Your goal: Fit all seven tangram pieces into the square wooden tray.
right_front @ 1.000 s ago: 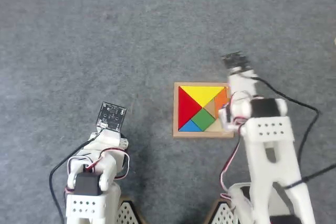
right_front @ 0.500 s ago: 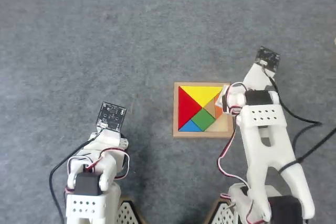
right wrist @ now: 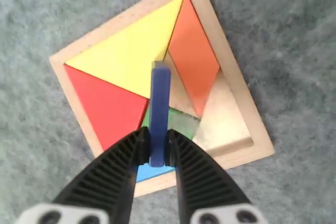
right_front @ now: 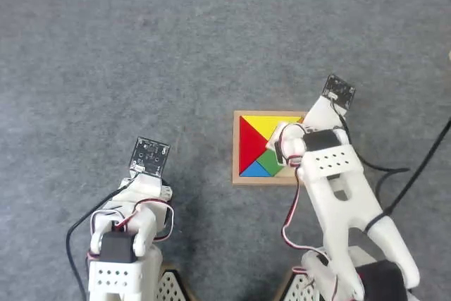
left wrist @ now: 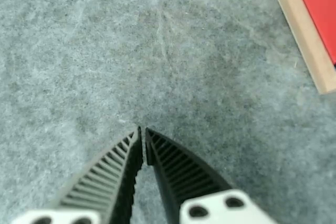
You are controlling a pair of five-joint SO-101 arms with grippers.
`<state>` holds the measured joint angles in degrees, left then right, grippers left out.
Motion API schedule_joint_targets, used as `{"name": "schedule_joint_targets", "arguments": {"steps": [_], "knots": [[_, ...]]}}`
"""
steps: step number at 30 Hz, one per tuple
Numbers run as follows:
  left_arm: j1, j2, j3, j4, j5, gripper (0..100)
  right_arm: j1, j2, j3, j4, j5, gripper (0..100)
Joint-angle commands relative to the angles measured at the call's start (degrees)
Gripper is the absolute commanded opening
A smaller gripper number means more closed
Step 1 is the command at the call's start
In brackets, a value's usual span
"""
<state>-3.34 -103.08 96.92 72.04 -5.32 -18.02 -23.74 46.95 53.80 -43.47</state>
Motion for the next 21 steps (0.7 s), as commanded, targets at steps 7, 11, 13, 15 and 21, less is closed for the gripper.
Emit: {"name": "schedule_joint_targets", "arguments": {"steps": [7,11,13,15,21], "knots": [[-0.4,-1.2,-0.5,0.3,0.4,2,-0.8,-0.7,1.3,0.9,7.0,1.0],[-0.4,-1.2,-0.5,0.3,0.4,2,2.2,-0.7,1.3,0.7,7.0,1.0],[-0.4,-1.2,-0.5,0.3,0.4,2,5.2,-0.6,1.3,0.4,7.0,1.0],[-0.4,-1.2,-0.5,0.3,0.4,2,6.5,-0.1,1.3,0.5,7.2,1.3],[-0.3,-1.2,-0.5,0.3,0.4,2,2.9,-0.6,4.9,0.3,7.0,20.9]]}}
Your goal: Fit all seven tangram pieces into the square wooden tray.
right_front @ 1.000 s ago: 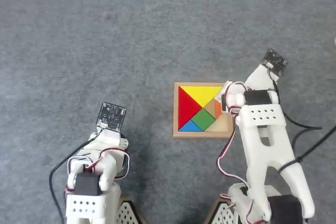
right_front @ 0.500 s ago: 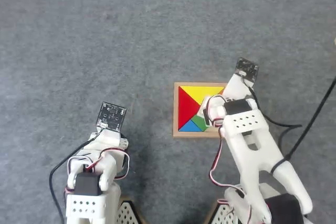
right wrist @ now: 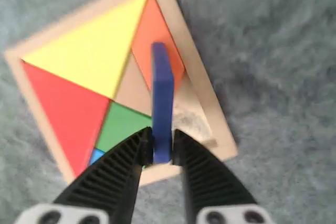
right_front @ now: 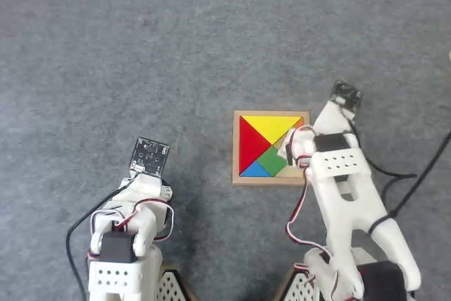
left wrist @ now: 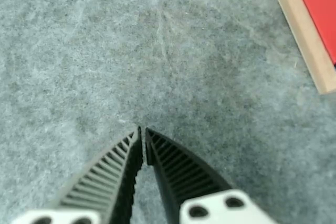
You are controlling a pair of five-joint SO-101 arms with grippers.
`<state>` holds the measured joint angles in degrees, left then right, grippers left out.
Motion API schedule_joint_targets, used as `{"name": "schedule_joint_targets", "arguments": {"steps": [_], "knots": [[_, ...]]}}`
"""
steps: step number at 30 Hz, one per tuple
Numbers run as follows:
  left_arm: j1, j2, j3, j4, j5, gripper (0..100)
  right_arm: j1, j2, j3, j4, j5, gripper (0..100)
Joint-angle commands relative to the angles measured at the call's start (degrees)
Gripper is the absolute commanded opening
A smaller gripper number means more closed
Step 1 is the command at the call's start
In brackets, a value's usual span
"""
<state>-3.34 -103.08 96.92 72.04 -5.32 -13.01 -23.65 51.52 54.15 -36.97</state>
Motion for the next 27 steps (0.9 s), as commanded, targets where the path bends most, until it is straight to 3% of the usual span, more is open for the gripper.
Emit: {"name": "schedule_joint_targets", "arguments": {"steps": [1,6,14,27], "knots": [[-0.3,-1.2,-0.5,0.3,0.4,2,-2.9,-0.7,0.7,0.0,0.5,24.3],[-0.4,-1.2,-0.5,0.3,0.4,2,-5.8,-0.7,0.7,-0.9,0.4,26.8],[-0.4,-1.2,-0.5,0.3,0.4,2,4.4,-0.8,-1.8,-4.1,0.9,26.6],[-0.4,-1.2,-0.5,0.3,0.4,2,3.8,-0.4,1.9,-6.2,3.3,26.6]]}}
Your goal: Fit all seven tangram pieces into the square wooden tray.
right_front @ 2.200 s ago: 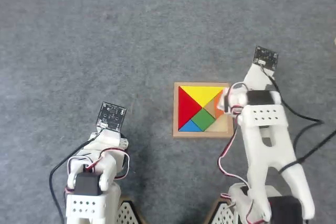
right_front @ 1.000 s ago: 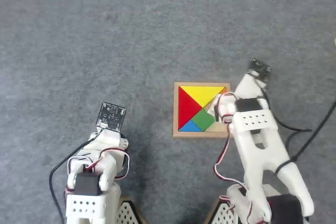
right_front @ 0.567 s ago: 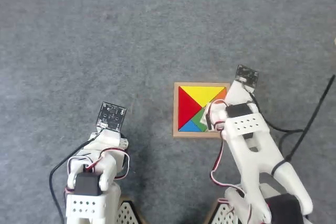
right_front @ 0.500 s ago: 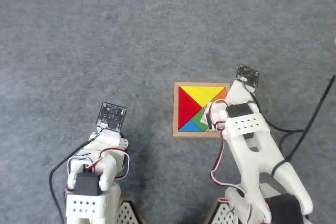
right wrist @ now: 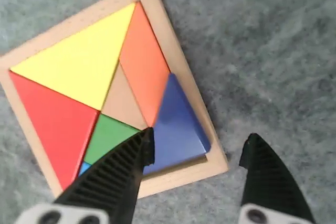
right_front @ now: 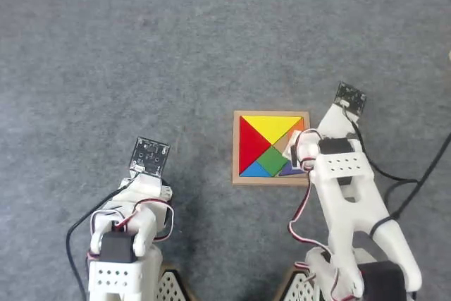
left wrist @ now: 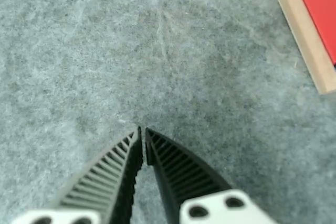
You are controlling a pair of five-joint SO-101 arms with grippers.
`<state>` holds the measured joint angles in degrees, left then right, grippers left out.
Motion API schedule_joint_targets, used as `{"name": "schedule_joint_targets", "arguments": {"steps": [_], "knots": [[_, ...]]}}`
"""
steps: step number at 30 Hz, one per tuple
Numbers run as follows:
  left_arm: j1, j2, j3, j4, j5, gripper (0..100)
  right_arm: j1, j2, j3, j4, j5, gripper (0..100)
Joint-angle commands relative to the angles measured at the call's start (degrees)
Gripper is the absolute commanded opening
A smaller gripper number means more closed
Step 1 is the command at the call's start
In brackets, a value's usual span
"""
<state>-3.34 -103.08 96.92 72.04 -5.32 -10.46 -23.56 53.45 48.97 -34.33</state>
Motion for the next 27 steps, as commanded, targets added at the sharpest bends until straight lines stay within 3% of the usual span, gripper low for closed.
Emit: {"name": "schedule_joint_targets", "arguments": {"steps": [1,19,24,27], "knots": [[-0.4,-1.2,-0.5,0.3,0.4,2,1.9,-0.1,0.4,-1.0,0.7,26.6],[-0.4,-1.2,-0.5,0.3,0.4,2,2.2,0.0,6.2,1.0,1.3,26.7],[-0.4,-1.2,-0.5,0.3,0.4,2,0.3,-0.1,5.6,5.8,9.3,26.7],[-0.4,-1.2,-0.5,0.3,0.4,2,-0.6,0.0,5.7,6.6,9.8,26.7]]}}
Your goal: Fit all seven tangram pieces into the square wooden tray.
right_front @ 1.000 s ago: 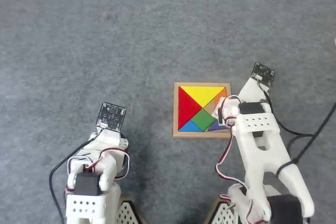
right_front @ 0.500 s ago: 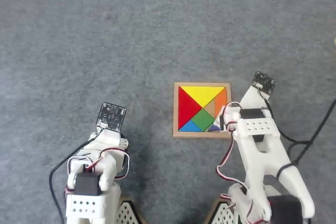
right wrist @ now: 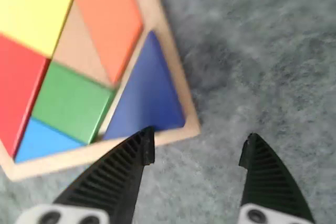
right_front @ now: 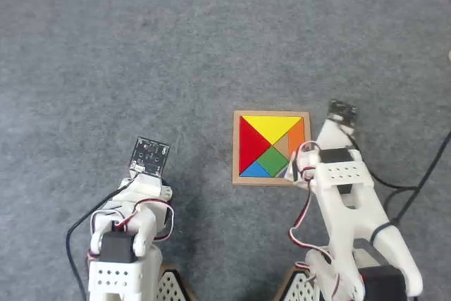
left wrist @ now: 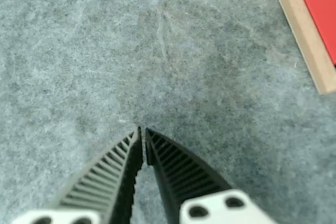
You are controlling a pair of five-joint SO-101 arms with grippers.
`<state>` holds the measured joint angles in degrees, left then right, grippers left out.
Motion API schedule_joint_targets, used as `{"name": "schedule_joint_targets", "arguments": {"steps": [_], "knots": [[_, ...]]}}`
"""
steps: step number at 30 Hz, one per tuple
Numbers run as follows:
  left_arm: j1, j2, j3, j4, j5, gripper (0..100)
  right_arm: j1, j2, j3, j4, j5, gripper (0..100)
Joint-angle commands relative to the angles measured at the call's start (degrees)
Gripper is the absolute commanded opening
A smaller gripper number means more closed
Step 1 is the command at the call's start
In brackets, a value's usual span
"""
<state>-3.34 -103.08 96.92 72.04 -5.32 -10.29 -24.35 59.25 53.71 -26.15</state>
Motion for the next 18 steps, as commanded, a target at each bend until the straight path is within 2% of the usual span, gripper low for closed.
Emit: {"name": "schedule_joint_targets", "arguments": {"steps": [1,6,11,18], "knots": [[-0.4,-1.2,-0.5,0.3,0.4,2,-0.8,0.7,-0.1,1.9,2.1,26.7],[-0.4,-1.2,-0.5,0.3,0.4,2,-3.3,0.5,-0.4,0.0,3.3,26.7],[-0.4,-1.2,-0.5,0.3,0.4,2,-0.3,-2.2,-3.4,1.0,3.0,26.6],[-0.4,-1.2,-0.5,0.3,0.4,2,4.4,-14.9,-8.4,10.9,3.2,26.0]]}}
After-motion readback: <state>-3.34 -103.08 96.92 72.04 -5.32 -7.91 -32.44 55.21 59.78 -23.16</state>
